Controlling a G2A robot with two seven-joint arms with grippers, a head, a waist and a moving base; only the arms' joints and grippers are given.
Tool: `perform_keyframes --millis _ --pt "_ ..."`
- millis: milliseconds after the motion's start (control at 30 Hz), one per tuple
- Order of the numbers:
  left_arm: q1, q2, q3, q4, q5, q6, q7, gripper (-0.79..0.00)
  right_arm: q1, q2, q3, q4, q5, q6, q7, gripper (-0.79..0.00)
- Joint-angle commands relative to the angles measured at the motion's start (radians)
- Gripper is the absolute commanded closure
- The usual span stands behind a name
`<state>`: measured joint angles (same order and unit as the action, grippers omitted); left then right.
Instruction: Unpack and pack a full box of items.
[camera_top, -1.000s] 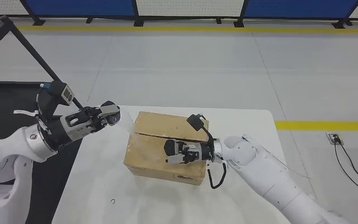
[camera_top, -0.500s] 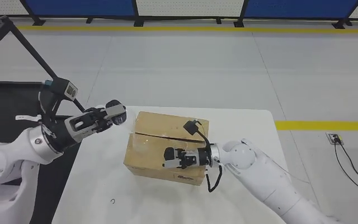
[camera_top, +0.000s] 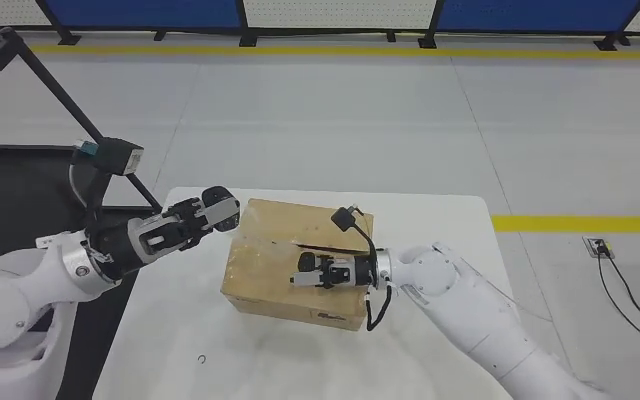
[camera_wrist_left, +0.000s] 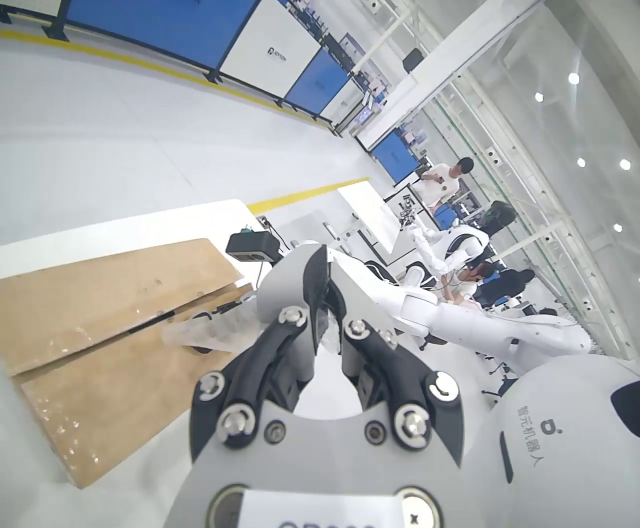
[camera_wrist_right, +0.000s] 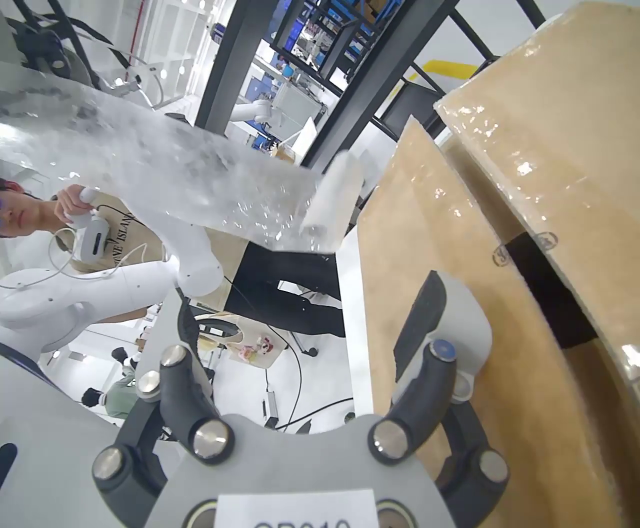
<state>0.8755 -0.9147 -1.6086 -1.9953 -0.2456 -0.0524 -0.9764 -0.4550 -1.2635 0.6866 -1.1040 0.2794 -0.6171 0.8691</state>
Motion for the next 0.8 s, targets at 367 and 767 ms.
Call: perform_keyframes --millis 367,767 --pt "0.038 0.009 -0.022 -0.035 0.001 -0.033 0.029 0.0 0.0 -0.016 0.025 -0.003 -0.043 0.063 -0.052 -0.785" --pt "0.072 0.017 -0.042 -0.061 0.008 -0.019 0.067 0.0 -0.014 -0.02 0.091 0.005 -0.052 0.008 -0.125 -0.785"
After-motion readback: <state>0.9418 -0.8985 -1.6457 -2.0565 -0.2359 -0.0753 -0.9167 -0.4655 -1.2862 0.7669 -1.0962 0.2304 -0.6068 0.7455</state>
